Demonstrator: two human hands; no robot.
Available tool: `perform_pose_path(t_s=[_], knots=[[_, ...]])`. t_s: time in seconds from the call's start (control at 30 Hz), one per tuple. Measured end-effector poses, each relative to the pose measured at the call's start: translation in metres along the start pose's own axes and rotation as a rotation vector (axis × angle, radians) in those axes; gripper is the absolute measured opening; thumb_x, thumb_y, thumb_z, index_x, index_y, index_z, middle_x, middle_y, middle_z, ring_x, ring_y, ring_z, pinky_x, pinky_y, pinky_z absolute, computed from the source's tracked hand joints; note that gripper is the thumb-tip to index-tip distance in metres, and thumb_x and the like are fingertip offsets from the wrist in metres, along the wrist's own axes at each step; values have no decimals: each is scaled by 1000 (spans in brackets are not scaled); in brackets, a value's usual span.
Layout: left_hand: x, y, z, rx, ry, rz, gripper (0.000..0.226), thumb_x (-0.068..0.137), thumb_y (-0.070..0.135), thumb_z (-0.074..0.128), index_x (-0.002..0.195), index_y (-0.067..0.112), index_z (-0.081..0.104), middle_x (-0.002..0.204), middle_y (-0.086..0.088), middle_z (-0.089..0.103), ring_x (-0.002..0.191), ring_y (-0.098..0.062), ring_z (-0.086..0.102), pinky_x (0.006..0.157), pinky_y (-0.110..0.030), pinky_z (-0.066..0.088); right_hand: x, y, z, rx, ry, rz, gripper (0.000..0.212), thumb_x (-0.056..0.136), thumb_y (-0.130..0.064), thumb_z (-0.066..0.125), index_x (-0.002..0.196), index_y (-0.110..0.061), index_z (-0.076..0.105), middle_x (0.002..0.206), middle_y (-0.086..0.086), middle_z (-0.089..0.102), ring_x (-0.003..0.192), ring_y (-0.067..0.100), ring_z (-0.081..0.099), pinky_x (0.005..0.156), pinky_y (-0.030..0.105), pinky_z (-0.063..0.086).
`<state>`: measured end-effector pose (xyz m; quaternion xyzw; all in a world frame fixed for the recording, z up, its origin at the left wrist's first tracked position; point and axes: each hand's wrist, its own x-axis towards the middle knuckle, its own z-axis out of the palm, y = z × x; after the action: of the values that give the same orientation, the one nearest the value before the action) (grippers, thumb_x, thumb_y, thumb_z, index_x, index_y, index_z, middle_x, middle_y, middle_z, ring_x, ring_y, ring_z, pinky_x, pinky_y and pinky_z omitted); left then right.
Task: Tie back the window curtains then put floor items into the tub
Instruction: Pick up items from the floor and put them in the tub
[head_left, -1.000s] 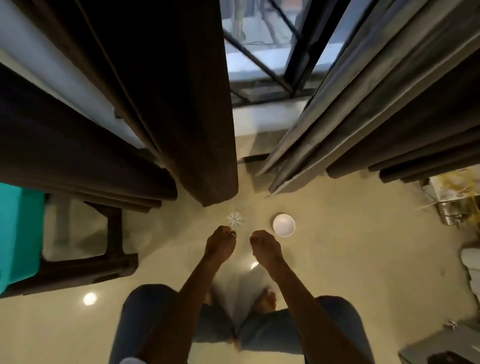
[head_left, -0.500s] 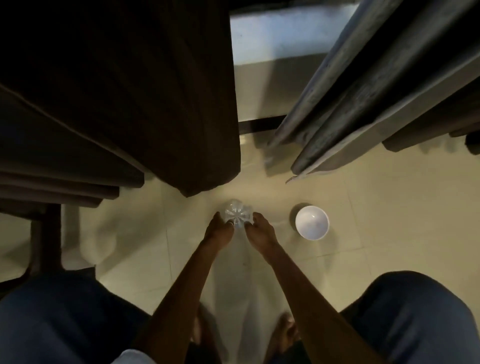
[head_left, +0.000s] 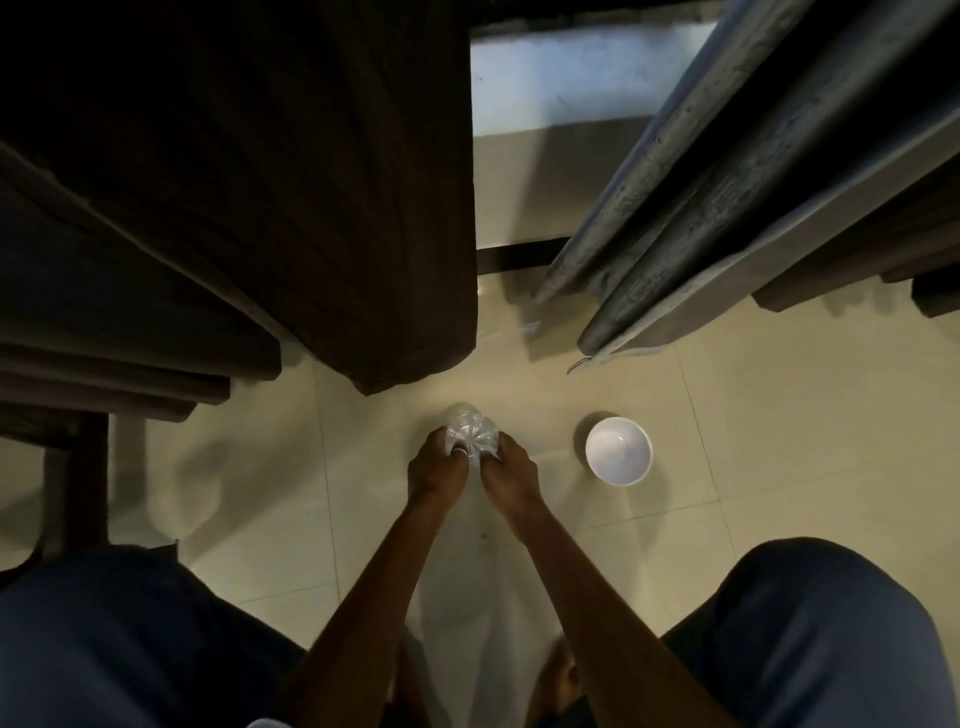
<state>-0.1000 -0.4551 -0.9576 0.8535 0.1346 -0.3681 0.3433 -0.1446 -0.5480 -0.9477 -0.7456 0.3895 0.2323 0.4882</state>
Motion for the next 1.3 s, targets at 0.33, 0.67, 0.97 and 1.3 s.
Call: perform_pose_path(t_s=[0.33, 0.67, 0.97, 1.3], knots=[[-104, 47, -48, 16, 217, 105, 28, 93, 18, 62, 119, 17, 72, 120, -4, 72, 109, -26, 68, 92, -30, 49, -106, -50, -49, 86, 193, -36, 27, 98, -29, 52, 117, -24, 71, 116, 2, 74, 110, 29, 66, 91, 29, 47], [-315, 124, -172, -184, 175, 63, 31, 88, 16, 64, 116, 23, 74, 113, 0, 75, 104, -22, 69, 92, -30, 53, -329, -145, -120, 114, 288, -76, 32, 97, -32, 63, 125, -18, 70, 117, 0, 74, 101, 21, 72, 97, 39, 55], [-462, 162, -283, -110, 155, 110, 35, 83, 23, 64, 117, 26, 73, 114, 5, 75, 103, -17, 69, 93, -30, 55, -496, -230, -161, -15, 320, -121, 41, 91, -38, 51, 126, -29, 69, 104, -5, 78, 93, 16, 74, 87, 28, 56], [-535, 167, -339, -142, 296, 104, 26, 89, 29, 64, 112, 26, 75, 110, 5, 75, 100, -18, 70, 91, -26, 51, -556, -268, -154, 19, 318, -233, 42, 81, -38, 51, 117, -34, 73, 92, -4, 79, 81, 17, 74, 82, 32, 58]])
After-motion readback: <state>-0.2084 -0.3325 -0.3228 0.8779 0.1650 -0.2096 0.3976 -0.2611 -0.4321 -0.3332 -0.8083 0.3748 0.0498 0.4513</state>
